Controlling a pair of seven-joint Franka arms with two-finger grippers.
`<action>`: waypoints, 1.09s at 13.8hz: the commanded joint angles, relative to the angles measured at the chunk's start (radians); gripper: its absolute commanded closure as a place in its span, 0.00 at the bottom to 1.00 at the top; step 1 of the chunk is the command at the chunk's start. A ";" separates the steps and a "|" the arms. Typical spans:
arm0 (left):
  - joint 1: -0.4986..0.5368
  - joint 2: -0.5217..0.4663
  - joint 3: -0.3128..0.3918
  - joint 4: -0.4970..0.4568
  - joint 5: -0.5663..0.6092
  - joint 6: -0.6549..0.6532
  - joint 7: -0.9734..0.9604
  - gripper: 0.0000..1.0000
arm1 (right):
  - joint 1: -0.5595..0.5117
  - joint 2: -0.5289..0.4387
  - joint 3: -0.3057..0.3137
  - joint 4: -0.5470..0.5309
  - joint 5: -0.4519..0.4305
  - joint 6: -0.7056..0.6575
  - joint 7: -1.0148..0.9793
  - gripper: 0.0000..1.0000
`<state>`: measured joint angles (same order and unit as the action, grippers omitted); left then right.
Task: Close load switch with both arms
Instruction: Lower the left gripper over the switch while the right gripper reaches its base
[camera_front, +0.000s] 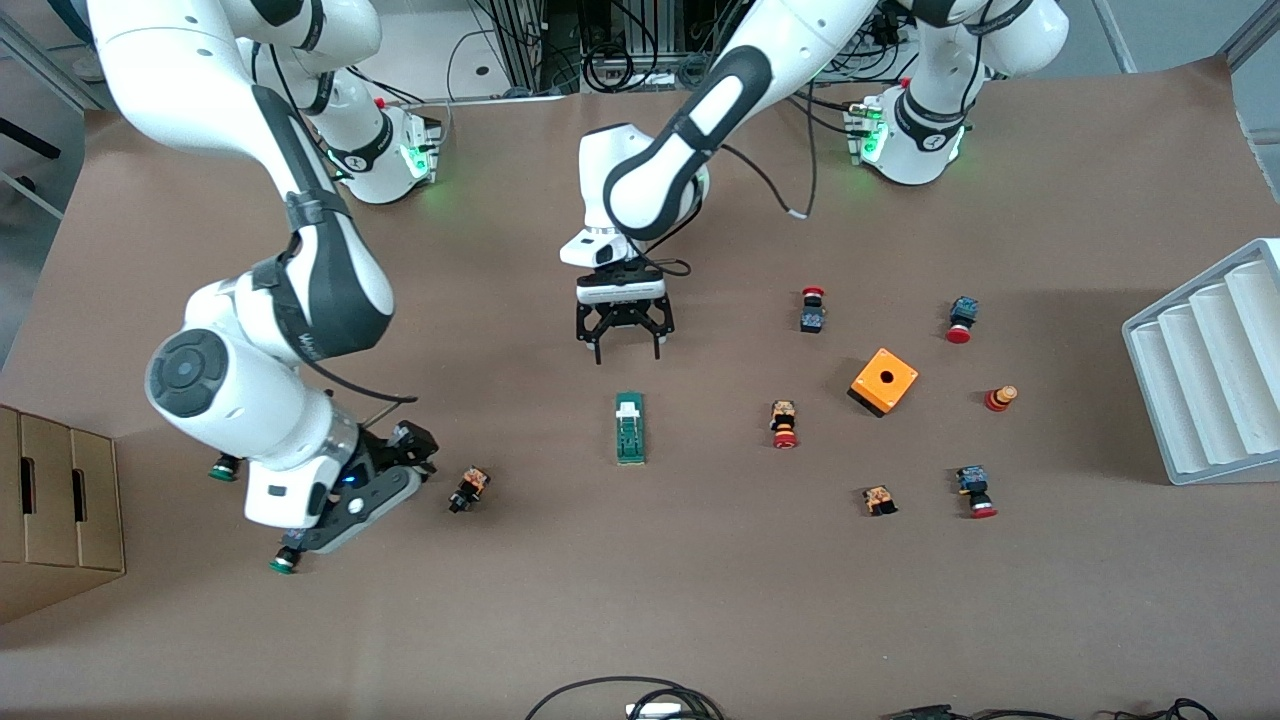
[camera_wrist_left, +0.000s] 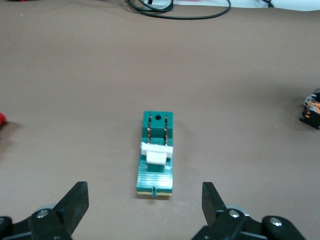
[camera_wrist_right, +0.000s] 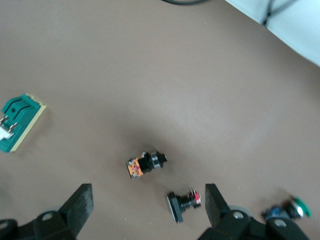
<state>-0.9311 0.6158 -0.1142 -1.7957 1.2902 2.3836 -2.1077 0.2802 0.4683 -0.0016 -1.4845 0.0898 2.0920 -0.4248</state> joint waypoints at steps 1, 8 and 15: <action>-0.034 0.054 0.016 0.035 0.139 -0.023 -0.127 0.00 | 0.054 0.010 -0.014 0.006 -0.037 0.058 -0.049 0.00; -0.107 0.257 0.016 0.176 0.297 -0.294 -0.307 0.00 | 0.128 0.026 -0.018 -0.042 -0.099 0.125 -0.071 0.00; -0.107 0.321 0.018 0.176 0.483 -0.368 -0.422 0.00 | 0.191 0.049 -0.018 -0.054 -0.149 0.128 -0.069 0.00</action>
<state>-1.0306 0.9249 -0.0982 -1.6421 1.7594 2.0564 -2.5225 0.4559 0.5044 -0.0075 -1.5299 -0.0190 2.1901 -0.4936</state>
